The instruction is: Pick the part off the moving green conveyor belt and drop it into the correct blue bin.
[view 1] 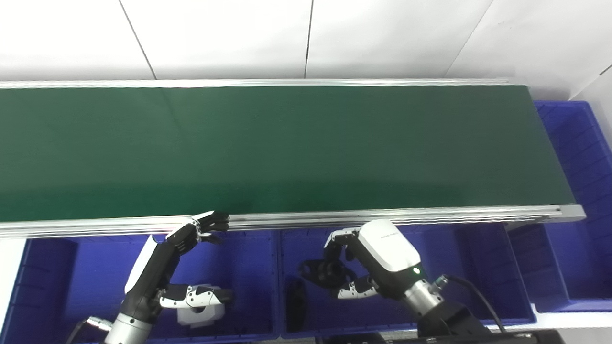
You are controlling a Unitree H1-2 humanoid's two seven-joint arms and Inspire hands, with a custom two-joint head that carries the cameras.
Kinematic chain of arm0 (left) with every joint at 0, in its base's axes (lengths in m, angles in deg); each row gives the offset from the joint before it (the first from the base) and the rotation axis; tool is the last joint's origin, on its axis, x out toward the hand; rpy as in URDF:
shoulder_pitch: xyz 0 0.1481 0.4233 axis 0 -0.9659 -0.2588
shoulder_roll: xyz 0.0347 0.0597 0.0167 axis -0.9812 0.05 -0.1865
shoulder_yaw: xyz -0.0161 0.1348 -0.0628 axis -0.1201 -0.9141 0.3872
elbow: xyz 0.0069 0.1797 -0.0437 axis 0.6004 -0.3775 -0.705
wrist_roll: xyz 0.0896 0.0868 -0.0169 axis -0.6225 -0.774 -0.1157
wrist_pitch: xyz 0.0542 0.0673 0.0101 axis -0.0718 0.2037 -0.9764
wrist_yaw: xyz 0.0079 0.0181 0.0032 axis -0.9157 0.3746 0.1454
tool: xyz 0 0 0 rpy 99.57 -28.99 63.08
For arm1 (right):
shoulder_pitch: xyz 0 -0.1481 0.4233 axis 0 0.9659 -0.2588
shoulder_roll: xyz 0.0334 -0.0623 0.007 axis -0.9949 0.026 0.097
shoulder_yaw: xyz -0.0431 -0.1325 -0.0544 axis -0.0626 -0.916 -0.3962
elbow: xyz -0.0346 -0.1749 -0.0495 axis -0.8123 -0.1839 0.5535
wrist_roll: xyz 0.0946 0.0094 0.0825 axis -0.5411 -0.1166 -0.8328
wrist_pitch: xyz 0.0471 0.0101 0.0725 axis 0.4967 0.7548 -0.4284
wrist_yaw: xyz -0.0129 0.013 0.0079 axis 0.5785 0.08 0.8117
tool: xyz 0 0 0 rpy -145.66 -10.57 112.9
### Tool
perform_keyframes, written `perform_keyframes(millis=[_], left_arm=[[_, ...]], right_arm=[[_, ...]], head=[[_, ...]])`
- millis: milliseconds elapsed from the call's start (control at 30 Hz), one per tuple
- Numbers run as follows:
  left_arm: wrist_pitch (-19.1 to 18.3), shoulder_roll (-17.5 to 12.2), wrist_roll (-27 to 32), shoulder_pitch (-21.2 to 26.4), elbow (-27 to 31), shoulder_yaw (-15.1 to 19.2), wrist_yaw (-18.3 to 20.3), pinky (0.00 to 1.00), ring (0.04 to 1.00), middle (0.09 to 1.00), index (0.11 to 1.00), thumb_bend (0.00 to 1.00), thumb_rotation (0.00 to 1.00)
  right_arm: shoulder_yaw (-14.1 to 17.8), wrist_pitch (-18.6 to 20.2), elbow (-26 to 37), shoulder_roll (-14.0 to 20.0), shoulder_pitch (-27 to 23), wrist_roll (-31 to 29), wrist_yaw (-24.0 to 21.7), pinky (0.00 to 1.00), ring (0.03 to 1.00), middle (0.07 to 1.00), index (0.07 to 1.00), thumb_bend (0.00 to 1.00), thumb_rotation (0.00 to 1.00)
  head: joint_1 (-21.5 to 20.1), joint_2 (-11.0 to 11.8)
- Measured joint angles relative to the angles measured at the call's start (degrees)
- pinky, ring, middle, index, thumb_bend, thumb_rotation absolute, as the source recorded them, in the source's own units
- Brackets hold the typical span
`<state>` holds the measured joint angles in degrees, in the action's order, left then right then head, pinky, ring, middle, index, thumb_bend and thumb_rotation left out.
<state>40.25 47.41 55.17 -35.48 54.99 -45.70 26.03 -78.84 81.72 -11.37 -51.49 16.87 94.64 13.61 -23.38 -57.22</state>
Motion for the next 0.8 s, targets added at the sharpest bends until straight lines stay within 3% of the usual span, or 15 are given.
perform_keyframes(millis=[33, 133, 200, 233, 267, 300, 367, 433, 600, 800], left_arm=[[0.0, 0.3, 0.0, -0.1, 0.0, 0.2, 0.3, 0.61, 0.727, 0.784, 0.772, 0.76, 0.27], [0.0, 0.9, 0.0, -0.3, 0.0, 0.6, 1.5, 0.61, 0.729, 0.782, 0.772, 0.75, 0.27], [0.0, 1.4, 0.0, -0.3, 0.0, 1.0, 2.1, 0.6, 0.722, 0.782, 0.775, 0.75, 0.26], [0.0, 1.7, 0.0, -0.3, 0.0, 1.3, 2.5, 0.6, 0.719, 0.781, 0.776, 0.75, 0.26], [0.0, 1.9, 0.0, -0.3, 0.0, 1.5, 2.7, 0.6, 0.718, 0.781, 0.776, 0.75, 0.26], [0.0, 2.1, 0.0, -0.4, 0.0, 1.8, 3.0, 0.61, 0.725, 0.782, 0.775, 0.76, 0.27], [0.0, 2.4, 0.0, -0.5, 0.0, 2.2, 3.2, 0.61, 0.726, 0.781, 0.773, 0.76, 0.28], [0.0, 2.4, -0.1, -0.7, 0.0, 2.5, 3.4, 0.63, 0.733, 0.783, 0.777, 0.76, 0.27], [0.0, 2.5, 0.0, -1.1, 0.0, 3.0, 4.4, 0.62, 0.728, 0.781, 0.776, 0.76, 0.26], [0.0, 2.9, -1.3, -1.6, 0.0, 3.2, 4.3, 0.66, 0.734, 0.775, 0.772, 0.76, 0.28]], right_arm=[[-0.2, 0.5, -0.5, 0.0, -0.5, 0.7, -0.8, 0.24, 0.384, 0.489, 0.514, 0.51, 0.0], [-0.5, 3.2, -1.5, -0.2, -1.8, 3.1, -3.6, 0.23, 0.327, 0.482, 0.495, 0.52, 0.0], [-0.8, 5.5, -2.3, -0.5, -2.6, 4.4, -5.6, 0.27, 0.401, 0.489, 0.495, 0.52, 0.01], [-0.9, 6.7, -2.4, -0.7, -2.8, 5.1, -7.1, 0.3, 0.449, 0.58, 0.645, 0.57, 0.2], [-1.1, 7.8, -2.4, -0.8, -3.0, 5.8, -8.6, 0.31, 0.466, 0.611, 0.697, 0.58, 0.26], [-1.4, 9.2, -2.3, -0.8, -3.2, 6.5, -10.4, 0.53, 0.663, 0.736, 0.756, 0.61, 0.46], [-2.1, 10.7, -2.0, -0.7, -3.8, 8.0, -14.5, 0.69, 0.793, 0.818, 0.799, 0.64, 0.64], [-2.7, 12.4, -1.2, -0.6, -3.9, 9.1, -17.6, 0.77, 0.841, 0.853, 0.821, 0.67, 0.74], [-2.9, 13.1, 2.0, -0.4, -3.4, 9.9, -19.7, 0.8, 0.864, 0.868, 0.85, 0.7, 0.8], [-0.7, 12.6, 8.1, -0.2, 0.8, 2.2, -16.6, 0.7, 0.797, 0.818, 0.807, 0.66, 0.61]], head=[[0.1, 0.1], [0.4, 0.0], [0.6, 0.2], [0.8, 0.3], [0.9, 0.2], [1.1, 0.3], [1.2, 0.3], [1.6, 0.4], [2.1, 0.7], [3.6, 1.8]])
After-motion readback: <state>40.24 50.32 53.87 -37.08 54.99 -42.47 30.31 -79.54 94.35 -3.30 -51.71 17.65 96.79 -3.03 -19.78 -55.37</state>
